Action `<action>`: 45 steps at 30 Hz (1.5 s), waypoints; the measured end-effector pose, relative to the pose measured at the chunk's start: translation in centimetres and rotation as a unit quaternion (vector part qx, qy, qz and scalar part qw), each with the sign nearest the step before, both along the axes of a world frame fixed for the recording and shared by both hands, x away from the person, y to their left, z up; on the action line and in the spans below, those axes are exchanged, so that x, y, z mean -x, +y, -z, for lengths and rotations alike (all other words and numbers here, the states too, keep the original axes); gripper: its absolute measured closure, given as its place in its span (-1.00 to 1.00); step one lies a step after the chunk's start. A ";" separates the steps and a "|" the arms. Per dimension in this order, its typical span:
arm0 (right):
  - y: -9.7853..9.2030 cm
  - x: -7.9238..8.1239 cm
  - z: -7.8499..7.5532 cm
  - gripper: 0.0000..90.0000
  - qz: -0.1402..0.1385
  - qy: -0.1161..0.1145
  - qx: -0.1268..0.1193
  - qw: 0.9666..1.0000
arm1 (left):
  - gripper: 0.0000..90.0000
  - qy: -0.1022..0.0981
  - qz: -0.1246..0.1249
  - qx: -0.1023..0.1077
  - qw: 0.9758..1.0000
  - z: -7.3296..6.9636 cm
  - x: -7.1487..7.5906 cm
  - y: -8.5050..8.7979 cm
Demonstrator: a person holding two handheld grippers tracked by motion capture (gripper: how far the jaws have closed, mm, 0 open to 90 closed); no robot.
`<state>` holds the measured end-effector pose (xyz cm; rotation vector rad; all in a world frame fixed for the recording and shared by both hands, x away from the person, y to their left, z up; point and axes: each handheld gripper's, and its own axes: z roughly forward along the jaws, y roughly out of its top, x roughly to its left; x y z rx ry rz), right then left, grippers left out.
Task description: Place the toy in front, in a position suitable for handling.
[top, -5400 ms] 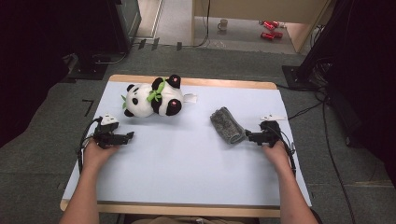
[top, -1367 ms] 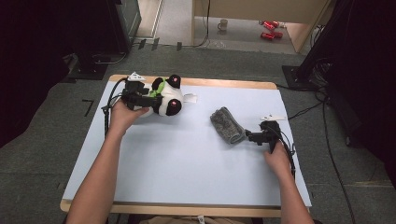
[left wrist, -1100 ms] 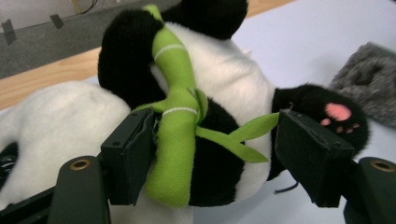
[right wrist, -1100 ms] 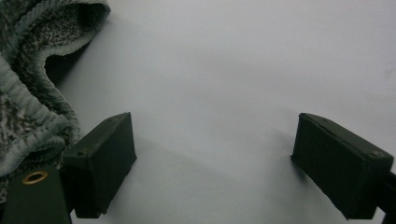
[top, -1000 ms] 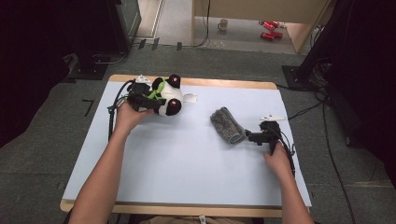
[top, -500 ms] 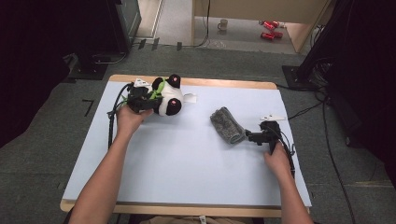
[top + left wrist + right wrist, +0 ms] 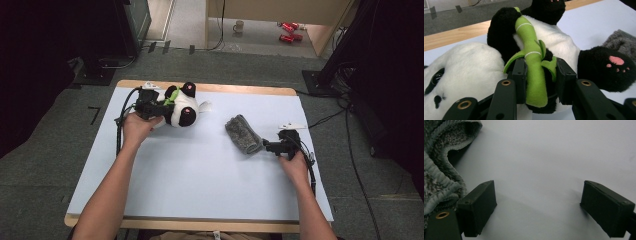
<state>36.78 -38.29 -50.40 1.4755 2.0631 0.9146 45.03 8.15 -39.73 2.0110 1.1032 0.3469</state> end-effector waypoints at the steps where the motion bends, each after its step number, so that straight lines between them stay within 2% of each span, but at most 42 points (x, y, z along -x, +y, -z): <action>1: 0.0 0.0 0.0 -0.73 0.001 0.000 0.000 1.000 | 0.48 0.000 0.001 -0.001 1.000 -0.2 0.2 -0.1; 3: 0.0 0.0 0.0 -0.73 0.002 0.000 0.000 1.000 | 0.48 0.001 0.004 -0.001 1.000 -0.7 0.8 -0.2; 6: 0.0 0.0 0.0 -0.73 0.002 0.001 0.000 1.000 | 0.47 0.007 0.004 0.014 1.000 -1.3 1.7 -0.1; 10: 0.0 -0.1 0.0 -0.73 0.003 0.002 0.000 1.000 | 0.47 0.008 -0.001 0.024 1.000 -1.5 2.9 0.0; 14: 0.3 -0.2 -0.2 -0.66 0.027 0.009 -0.003 1.000 | 0.47 0.013 -0.001 0.029 1.000 -1.5 4.2 -0.1; 17: 0.4 -0.3 -0.5 -0.56 0.029 0.013 -0.001 1.000 | 0.47 0.015 -0.001 0.031 0.999 -1.6 5.2 -0.1; 21: 0.5 -0.3 -1.3 -0.52 0.036 0.000 -0.012 0.999 | 0.47 0.019 -0.003 0.048 0.999 -1.9 6.5 -0.1; 23: 0.5 -0.5 -2.0 -0.56 0.037 0.006 -0.018 0.999 | 0.47 0.021 0.000 0.045 0.999 -1.9 7.1 -0.3; 26: 0.7 -0.4 -3.0 -0.56 0.030 -0.002 -0.033 0.999 | 0.46 0.025 -0.001 0.047 0.999 -1.8 8.2 -0.3; 29: 1.4 -0.4 -3.6 -0.52 0.017 -0.006 -0.028 0.999 | 0.46 0.038 -0.002 0.056 0.998 -1.3 9.1 -0.5; 32: 2.0 -0.4 -4.3 -0.50 0.006 -0.013 -0.036 0.999 | 0.46 0.037 0.002 0.045 0.998 -1.2 9.9 -0.8; 34: 2.5 -0.4 -4.8 -0.51 0.000 -0.018 -0.043 0.999 | 0.46 0.034 -0.001 0.050 0.998 -1.2 10.5 -1.0; 38: 3.6 -0.4 -5.5 -0.50 -0.019 -0.023 -0.053 0.998 | 0.46 0.043 0.003 0.060 0.997 -1.1 11.4 -1.4; 41: 4.0 -0.6 -5.6 -0.50 -0.025 -0.020 -0.058 0.998 | 0.46 0.042 0.009 0.056 0.998 -1.2 12.0 -1.8; 45: 4.6 -0.9 -5.4 -0.44 -0.042 -0.015 -0.062 0.997 | 0.46 0.041 0.013 0.066 0.997 -1.2 12.8 -2.4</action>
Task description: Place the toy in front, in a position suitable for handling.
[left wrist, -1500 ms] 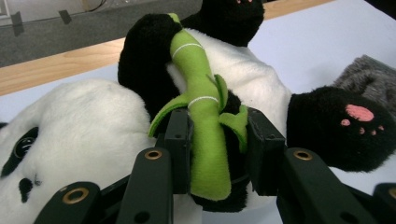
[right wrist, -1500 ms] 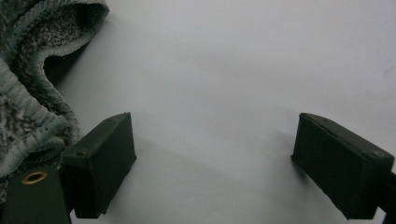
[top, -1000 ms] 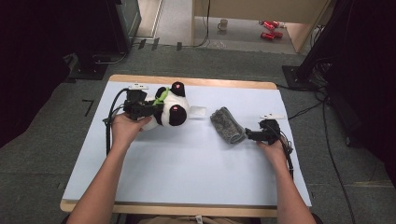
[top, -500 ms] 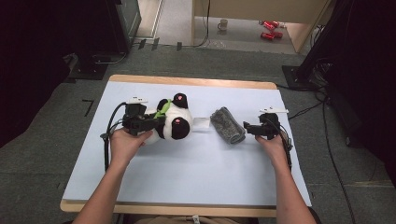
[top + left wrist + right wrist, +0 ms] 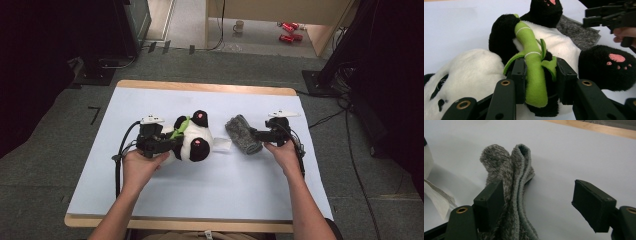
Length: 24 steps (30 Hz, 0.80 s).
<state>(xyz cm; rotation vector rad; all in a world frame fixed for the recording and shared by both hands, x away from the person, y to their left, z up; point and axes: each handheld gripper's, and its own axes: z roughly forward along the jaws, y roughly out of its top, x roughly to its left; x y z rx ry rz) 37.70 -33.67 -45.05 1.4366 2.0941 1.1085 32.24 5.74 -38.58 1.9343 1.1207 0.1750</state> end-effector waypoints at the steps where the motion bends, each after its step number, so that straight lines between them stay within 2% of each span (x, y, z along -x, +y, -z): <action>1: 0.1 -0.1 0.1 -0.44 -0.002 0.002 -0.002 1.000 | 0.46 0.000 0.002 0.002 1.000 0.1 0.2 -0.2; 4: 0.5 -0.4 0.3 -0.44 -0.010 0.012 -0.005 1.000 | 0.46 -0.003 0.006 -0.003 1.000 0.3 0.8 -1.0; 10: 1.5 -0.9 0.9 -0.44 -0.027 0.030 -0.015 0.999 | 0.46 -0.005 0.031 -0.003 1.000 0.5 1.7 -2.9; 15: 2.5 -1.4 1.7 -0.43 -0.040 0.043 -0.001 0.998 | 0.45 -0.010 0.041 -0.004 0.999 0.8 2.2 -4.2; 17: 2.8 -1.6 2.1 -0.40 -0.042 0.050 0.009 0.998 | 0.45 -0.014 0.038 0.004 0.999 1.0 2.5 -4.6; 19: 2.9 -1.8 2.6 -0.35 -0.049 0.060 0.015 0.997 | 0.45 -0.010 0.042 0.009 0.999 1.2 2.5 -5.0; 21: 3.0 -1.9 2.8 -0.29 -0.053 0.069 0.023 0.996 | 0.44 -0.009 0.045 0.004 0.999 1.5 2.6 -5.4; 24: 3.0 -1.9 3.1 -0.22 -0.055 0.078 0.021 0.995 | 0.43 -0.013 0.043 0.010 0.999 1.8 2.7 -5.6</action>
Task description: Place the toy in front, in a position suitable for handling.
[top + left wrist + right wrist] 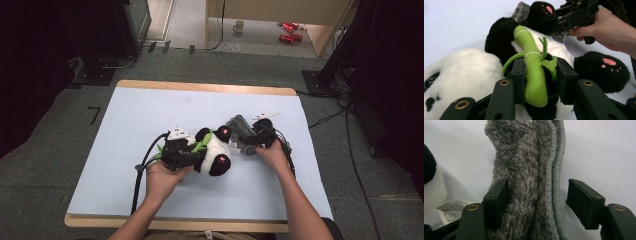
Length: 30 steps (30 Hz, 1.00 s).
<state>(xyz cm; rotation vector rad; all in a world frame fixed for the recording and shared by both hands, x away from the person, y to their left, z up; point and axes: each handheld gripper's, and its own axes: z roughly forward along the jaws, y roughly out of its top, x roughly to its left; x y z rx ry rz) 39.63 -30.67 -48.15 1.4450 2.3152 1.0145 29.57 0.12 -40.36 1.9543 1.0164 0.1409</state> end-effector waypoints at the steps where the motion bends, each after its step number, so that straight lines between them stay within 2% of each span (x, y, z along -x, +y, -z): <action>1: -0.1 -0.1 0.1 -0.18 -0.005 0.002 0.000 1.000 | 0.43 -0.001 0.001 0.002 1.000 0.1 0.0 0.0; 4: -0.3 -0.2 0.5 -0.05 -0.006 0.018 -0.022 1.000 | 0.37 -0.001 0.003 0.005 1.000 0.2 -0.1 0.2; 5: -0.3 -0.2 0.5 0.01 -0.007 0.017 -0.022 1.000 | 0.35 -0.001 0.006 0.004 1.000 0.2 -0.1 0.2; 7: -0.2 -0.2 0.5 0.24 -0.020 0.020 -0.028 0.999 | 0.28 -0.001 0.011 0.003 1.000 0.2 -0.1 0.3; 9: 0.1 -0.1 0.4 0.41 -0.016 0.025 -0.026 0.999 | 0.20 -0.003 0.017 0.008 1.000 0.2 -0.2 0.4; 12: 0.5 0.0 0.1 0.53 -0.007 0.040 -0.026 0.999 | 0.05 -0.011 0.021 0.011 1.000 0.1 -0.3 0.7; 17: 0.6 -0.2 -0.5 0.63 0.006 0.057 -0.022 0.998 | -0.03 -0.033 0.027 0.002 0.999 -0.3 -0.2 1.2; 22: 0.8 -0.4 -1.4 0.64 0.006 0.050 -0.011 0.999 | -0.10 -0.034 0.026 0.002 0.999 -0.7 -0.1 1.7; 24: 0.8 -0.5 -1.9 0.64 0.008 0.047 -0.017 0.999 | -0.13 -0.036 0.019 0.001 0.999 -0.9 0.0 2.0; 27: 0.6 -0.5 -2.8 0.63 0.018 0.049 -0.035 0.998 | -0.18 -0.035 0.009 0.015 0.999 -1.4 0.0 2.8; 30: 0.6 -0.6 -3.4 0.64 0.027 0.055 -0.048 0.997 | -0.19 -0.047 -0.002 0.005 0.999 -1.7 -0.1 3.7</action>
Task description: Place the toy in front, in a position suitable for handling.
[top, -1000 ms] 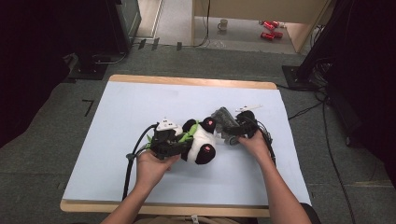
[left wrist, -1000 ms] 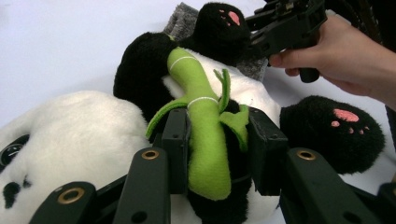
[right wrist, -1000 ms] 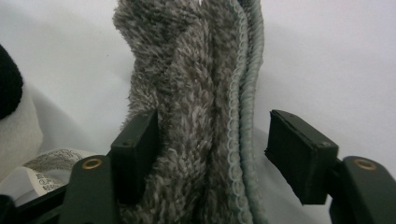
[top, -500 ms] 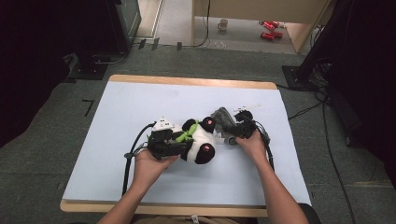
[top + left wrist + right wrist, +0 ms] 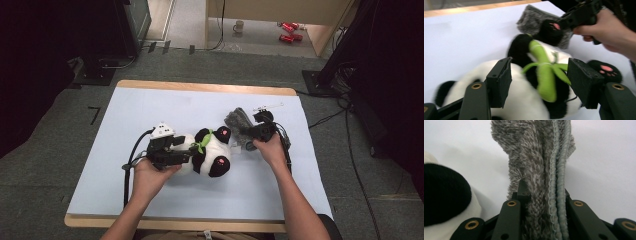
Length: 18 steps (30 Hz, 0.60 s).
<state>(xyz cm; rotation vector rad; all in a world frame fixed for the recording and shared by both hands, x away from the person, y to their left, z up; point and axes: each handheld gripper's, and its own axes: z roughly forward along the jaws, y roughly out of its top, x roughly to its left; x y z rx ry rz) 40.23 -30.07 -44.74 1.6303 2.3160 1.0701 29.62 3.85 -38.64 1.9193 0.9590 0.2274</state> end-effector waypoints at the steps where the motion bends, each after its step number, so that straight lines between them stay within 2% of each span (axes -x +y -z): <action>1: 0.0 0.0 -0.2 0.64 0.000 0.000 -0.004 1.000 | -0.20 0.001 -0.006 -0.001 1.000 0.0 -0.1 0.4; 5: 0.2 0.1 -1.1 0.64 -0.009 -0.003 -0.007 1.000 | -0.20 0.003 -0.018 -0.009 1.000 0.2 -0.4 1.6; 10: 0.1 0.3 -2.3 0.64 -0.006 -0.009 -0.011 1.000 | -0.24 0.001 -0.026 -0.010 1.000 0.5 -0.3 2.5; 14: 0.4 0.2 -3.3 0.64 -0.010 -0.015 -0.015 1.000 | -0.28 0.004 -0.028 -0.010 1.000 1.1 -0.1 2.8; 18: 0.9 0.3 -4.4 0.65 -0.014 -0.021 -0.021 0.999 | -0.30 0.000 -0.029 -0.019 0.999 1.6 0.4 3.0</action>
